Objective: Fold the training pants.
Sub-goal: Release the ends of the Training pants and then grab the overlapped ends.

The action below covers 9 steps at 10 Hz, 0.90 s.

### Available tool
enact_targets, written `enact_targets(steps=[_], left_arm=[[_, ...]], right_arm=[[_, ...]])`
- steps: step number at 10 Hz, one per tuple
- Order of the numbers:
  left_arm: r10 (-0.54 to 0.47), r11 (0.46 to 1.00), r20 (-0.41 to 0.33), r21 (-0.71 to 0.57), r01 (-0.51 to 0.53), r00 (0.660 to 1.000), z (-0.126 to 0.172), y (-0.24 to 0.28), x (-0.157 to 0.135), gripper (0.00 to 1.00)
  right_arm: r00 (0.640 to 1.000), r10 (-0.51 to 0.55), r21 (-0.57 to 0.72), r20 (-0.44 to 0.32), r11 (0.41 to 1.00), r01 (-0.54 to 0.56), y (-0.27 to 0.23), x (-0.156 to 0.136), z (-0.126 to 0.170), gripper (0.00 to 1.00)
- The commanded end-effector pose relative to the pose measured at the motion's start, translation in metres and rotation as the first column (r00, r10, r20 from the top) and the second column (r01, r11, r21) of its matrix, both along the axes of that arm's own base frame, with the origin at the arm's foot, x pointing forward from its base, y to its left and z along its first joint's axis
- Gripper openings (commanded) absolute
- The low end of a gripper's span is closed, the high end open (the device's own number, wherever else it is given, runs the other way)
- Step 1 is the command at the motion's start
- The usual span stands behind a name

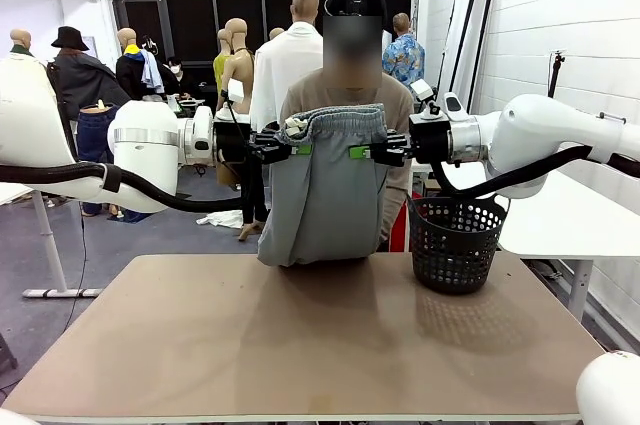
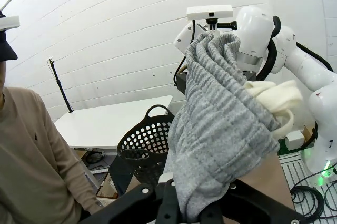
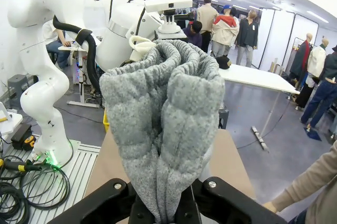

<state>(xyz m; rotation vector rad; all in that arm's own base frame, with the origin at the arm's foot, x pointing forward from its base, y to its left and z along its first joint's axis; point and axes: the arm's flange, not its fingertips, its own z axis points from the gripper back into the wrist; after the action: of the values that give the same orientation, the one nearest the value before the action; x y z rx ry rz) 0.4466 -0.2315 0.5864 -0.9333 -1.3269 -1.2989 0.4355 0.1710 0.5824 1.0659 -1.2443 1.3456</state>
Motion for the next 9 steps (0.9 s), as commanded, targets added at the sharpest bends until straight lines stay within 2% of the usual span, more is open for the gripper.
enact_targets(steps=[1,9], left_arm=[[0.016,1.0,0.022,-0.022,-0.016,1.0,0.0006,-0.0007,-0.0024,0.0],[0.016,1.0,0.022,-0.022,-0.016,1.0,0.0006,-0.0007,-0.0024,0.0]], right_arm=[[1.0,0.007,0.006,-0.002,1.0,-0.007,0.0012,-0.0025,0.0033,0.0],[1.0,0.007,0.006,-0.002,1.0,-0.007,0.0012,-0.0025,0.0033,0.0]])
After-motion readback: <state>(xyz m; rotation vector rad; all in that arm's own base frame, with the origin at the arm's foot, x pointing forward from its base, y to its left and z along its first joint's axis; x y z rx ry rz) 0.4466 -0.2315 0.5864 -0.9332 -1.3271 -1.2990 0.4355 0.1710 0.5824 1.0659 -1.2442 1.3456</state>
